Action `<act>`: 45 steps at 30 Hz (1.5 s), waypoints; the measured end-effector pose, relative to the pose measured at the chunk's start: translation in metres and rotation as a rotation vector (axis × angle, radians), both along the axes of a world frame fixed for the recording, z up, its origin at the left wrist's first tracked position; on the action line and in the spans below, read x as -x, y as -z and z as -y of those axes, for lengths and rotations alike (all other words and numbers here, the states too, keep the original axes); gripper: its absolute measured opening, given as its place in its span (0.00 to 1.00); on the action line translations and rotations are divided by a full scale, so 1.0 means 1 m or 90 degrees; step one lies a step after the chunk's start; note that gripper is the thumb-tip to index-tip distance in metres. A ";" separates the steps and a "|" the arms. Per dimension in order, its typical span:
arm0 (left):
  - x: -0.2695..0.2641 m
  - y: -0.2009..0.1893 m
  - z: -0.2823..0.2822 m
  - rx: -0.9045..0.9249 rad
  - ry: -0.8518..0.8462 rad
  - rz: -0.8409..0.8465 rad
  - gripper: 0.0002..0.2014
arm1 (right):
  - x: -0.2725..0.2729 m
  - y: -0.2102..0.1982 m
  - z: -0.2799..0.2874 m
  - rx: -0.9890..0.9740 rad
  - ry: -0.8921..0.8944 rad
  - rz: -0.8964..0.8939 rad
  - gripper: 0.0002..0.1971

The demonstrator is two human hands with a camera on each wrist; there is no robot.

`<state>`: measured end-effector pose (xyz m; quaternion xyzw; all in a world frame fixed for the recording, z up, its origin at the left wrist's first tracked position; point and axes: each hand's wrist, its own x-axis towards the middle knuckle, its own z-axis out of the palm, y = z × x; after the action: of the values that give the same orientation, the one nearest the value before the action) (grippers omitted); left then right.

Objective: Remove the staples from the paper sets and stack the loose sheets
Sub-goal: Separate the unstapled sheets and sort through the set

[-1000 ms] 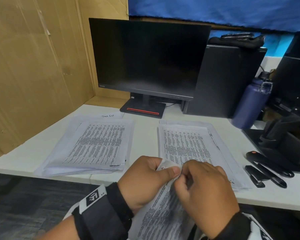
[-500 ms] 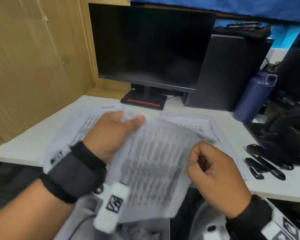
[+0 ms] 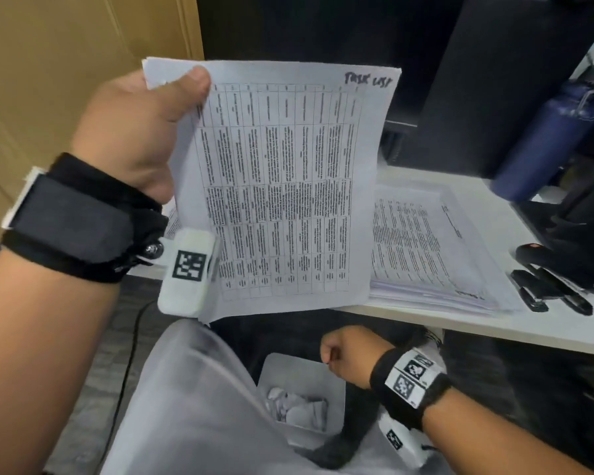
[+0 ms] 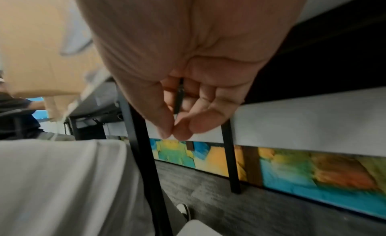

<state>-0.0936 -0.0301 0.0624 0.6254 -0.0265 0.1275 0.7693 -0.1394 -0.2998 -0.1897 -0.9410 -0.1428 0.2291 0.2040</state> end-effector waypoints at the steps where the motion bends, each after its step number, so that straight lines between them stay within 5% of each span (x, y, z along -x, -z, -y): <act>1: 0.001 0.000 0.002 0.000 0.003 0.006 0.17 | -0.006 0.006 -0.001 0.016 0.009 -0.014 0.14; 8: 0.004 0.007 0.012 -0.025 0.042 0.005 0.18 | -0.009 0.002 -0.003 0.052 0.013 -0.028 0.09; 12: 0.002 0.012 0.018 -0.027 0.071 -0.009 0.16 | 0.025 -0.054 -0.003 0.078 -0.081 -0.047 0.17; 15: 0.002 0.015 0.023 -0.009 0.085 -0.020 0.14 | 0.051 -0.126 0.009 -0.018 -0.074 -0.034 0.15; 18: 0.003 0.019 0.030 0.015 0.114 -0.043 0.18 | 0.058 -0.187 0.029 -0.254 0.052 0.131 0.09; 22: 0.007 0.026 0.039 0.045 0.174 -0.108 0.21 | 0.042 -0.203 0.056 -0.463 0.361 0.433 0.14; 25: 0.012 0.031 0.049 0.041 0.230 -0.142 0.22 | 0.029 -0.185 0.056 -0.478 0.425 0.226 0.34; 27: 0.015 0.036 0.054 0.038 0.246 -0.152 0.21 | 0.025 -0.175 0.052 -0.594 0.417 0.126 0.22; 29: 0.014 0.042 0.058 0.022 0.231 -0.149 0.22 | 0.023 -0.173 0.053 -0.638 0.430 0.152 0.10; 37: 0.014 0.066 0.072 -0.111 0.266 -0.173 0.13 | 0.025 -0.201 0.079 -0.789 0.512 0.147 0.13; 45: 0.012 0.040 0.098 -0.200 0.063 0.119 0.15 | 0.013 -0.237 0.084 -0.780 0.469 0.286 0.16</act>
<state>-0.1060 -0.1277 0.0220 0.7212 -0.1479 0.1413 0.6618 -0.1520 -0.3835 0.0472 -0.6699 0.0409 -0.1722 0.7210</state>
